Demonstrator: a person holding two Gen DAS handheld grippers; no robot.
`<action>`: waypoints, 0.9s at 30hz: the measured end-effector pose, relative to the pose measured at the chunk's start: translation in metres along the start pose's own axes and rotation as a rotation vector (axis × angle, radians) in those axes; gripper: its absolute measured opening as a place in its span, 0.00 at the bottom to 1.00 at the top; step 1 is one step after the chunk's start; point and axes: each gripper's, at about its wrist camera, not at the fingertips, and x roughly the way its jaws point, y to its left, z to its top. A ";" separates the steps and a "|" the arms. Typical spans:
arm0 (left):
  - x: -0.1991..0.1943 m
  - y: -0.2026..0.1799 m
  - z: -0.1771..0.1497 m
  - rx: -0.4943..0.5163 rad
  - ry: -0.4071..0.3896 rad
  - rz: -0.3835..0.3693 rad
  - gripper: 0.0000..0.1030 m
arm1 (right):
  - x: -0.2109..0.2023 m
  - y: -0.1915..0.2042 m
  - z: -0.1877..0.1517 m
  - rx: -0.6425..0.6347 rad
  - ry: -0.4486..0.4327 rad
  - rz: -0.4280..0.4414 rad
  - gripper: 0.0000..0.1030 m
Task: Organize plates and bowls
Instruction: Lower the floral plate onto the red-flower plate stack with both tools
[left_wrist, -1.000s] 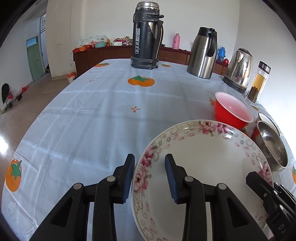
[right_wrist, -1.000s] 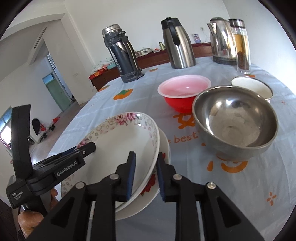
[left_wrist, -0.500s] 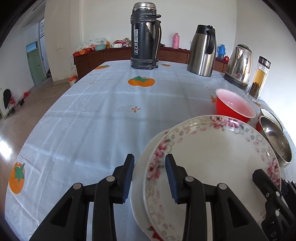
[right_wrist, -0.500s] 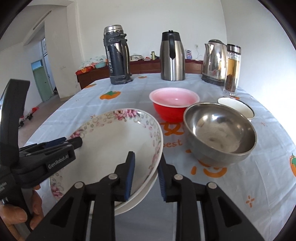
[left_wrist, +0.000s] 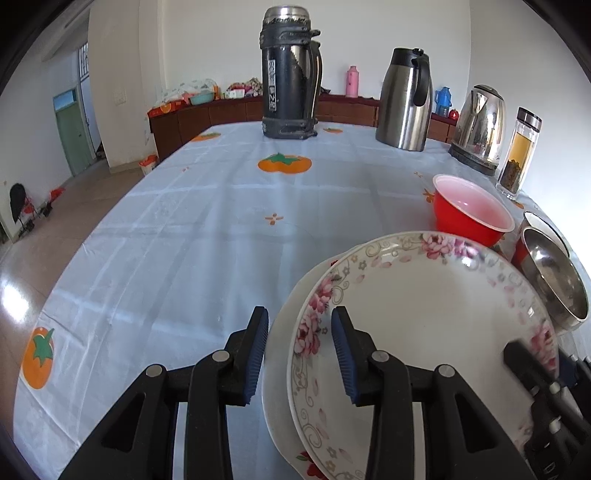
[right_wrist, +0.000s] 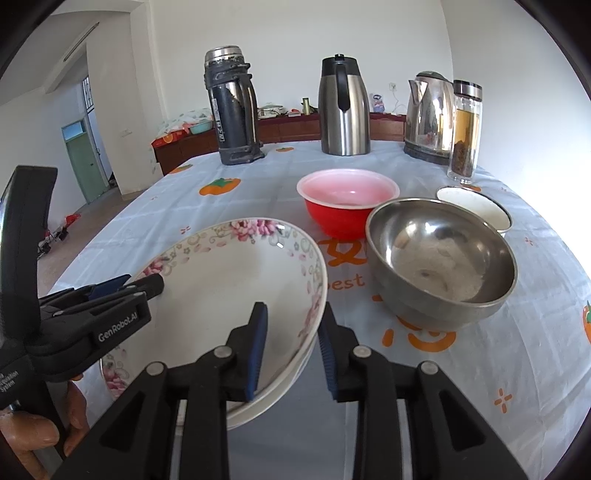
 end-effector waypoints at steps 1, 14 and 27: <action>0.001 0.000 -0.001 0.004 -0.002 0.006 0.38 | 0.003 -0.002 -0.001 0.015 0.022 0.021 0.36; 0.001 0.005 -0.001 -0.015 -0.002 -0.005 0.38 | -0.018 -0.017 0.000 0.114 -0.077 0.060 0.36; -0.005 0.013 0.000 -0.032 -0.020 0.034 0.45 | -0.004 -0.014 0.003 0.080 -0.027 0.051 0.14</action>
